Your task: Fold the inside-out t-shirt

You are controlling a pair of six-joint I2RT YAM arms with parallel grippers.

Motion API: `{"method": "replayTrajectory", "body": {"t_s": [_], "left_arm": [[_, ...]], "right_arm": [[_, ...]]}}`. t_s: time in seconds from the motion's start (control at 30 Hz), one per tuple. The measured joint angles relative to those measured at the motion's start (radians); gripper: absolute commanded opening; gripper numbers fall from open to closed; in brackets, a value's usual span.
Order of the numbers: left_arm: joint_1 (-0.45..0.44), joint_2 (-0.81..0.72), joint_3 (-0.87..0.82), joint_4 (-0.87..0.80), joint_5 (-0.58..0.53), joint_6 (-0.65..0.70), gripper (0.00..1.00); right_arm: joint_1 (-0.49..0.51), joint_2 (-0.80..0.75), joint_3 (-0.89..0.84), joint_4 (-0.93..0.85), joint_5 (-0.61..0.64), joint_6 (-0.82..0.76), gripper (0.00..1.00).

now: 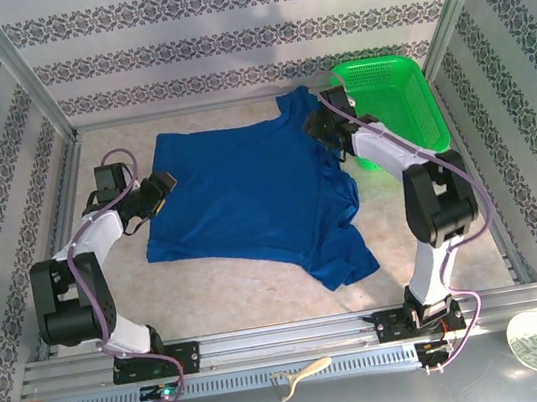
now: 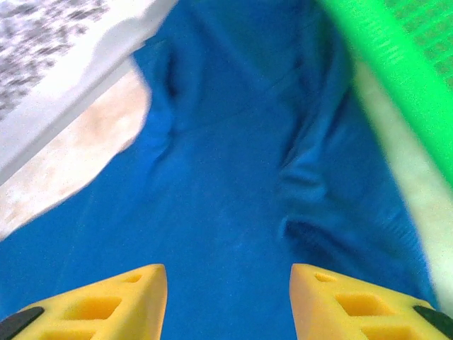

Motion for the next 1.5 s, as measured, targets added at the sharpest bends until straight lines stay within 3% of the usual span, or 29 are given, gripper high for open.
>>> {"method": "replayTrajectory", "body": {"t_s": [0.27, 0.43, 0.53, 0.77, 1.07, 1.23, 1.43, 1.5], "left_arm": [[-0.003, 0.040, 0.053, 0.003, 0.000, 0.008, 0.65], [-0.003, 0.089, 0.061, 0.010, 0.003, 0.008, 0.65], [-0.003, 0.100, 0.061, 0.010, 0.003, 0.009, 0.65], [-0.003, 0.108, 0.024, 0.040, -0.017, 0.012, 0.66], [-0.003, 0.182, -0.034, 0.054, -0.049, 0.016, 0.66], [-0.002, 0.186, -0.048, 0.078, -0.054, 0.015, 0.66], [0.005, 0.175, -0.078, 0.120, -0.053, 0.009, 0.65], [0.010, 0.167, -0.093, 0.138, -0.054, 0.006, 0.65]], "right_arm": [[-0.172, 0.051, 0.103, -0.107, 0.147, -0.020, 0.51], [-0.244, 0.042, 0.119, -0.106, 0.083, -0.111, 0.48], [-0.211, 0.014, 0.113, -0.102, 0.001, -0.194, 0.51], [0.011, -0.102, 0.033, -0.094, -0.041, -0.372, 0.60], [0.084, 0.134, 0.159, -0.219, 0.097, -0.551, 0.58], [0.081, 0.218, 0.177, -0.291, 0.132, -0.594, 0.44], [0.056, 0.263, 0.203, -0.325, 0.135, -0.604, 0.00], [0.039, 0.263, 0.203, -0.329, 0.131, -0.590, 0.00]]}}
